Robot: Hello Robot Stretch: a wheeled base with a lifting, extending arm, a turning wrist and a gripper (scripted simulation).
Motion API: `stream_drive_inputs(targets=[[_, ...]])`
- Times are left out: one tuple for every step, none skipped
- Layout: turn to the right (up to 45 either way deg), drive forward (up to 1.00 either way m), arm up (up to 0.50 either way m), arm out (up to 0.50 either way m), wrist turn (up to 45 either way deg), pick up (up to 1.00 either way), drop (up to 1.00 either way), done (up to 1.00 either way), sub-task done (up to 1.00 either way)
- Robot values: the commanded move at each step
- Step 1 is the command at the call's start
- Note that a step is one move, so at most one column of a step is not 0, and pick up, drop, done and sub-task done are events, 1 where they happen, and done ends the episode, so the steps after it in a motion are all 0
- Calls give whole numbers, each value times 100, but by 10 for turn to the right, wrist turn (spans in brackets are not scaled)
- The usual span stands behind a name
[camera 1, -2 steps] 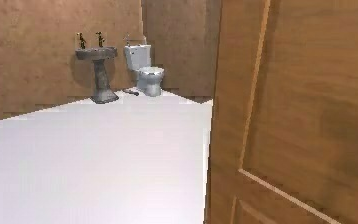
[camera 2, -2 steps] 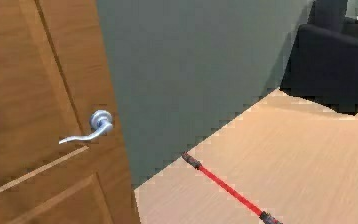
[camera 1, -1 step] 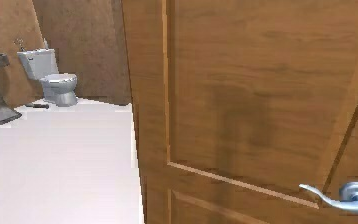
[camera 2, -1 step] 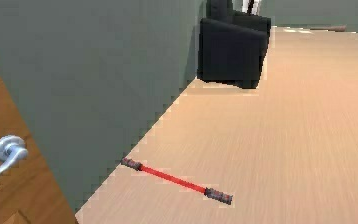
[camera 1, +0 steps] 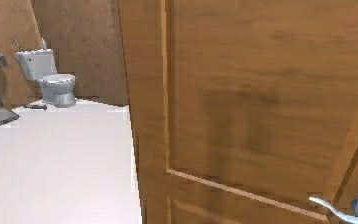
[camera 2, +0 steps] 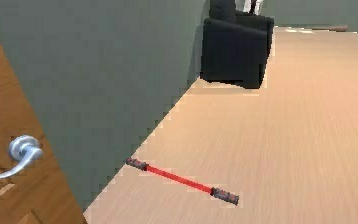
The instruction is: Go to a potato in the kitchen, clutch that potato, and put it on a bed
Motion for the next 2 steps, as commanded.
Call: stream_drive_inputs(targets=[[-180,0,0,0,0,0,0,0,0],[0,40,0,0,0,0,0,0,0]])
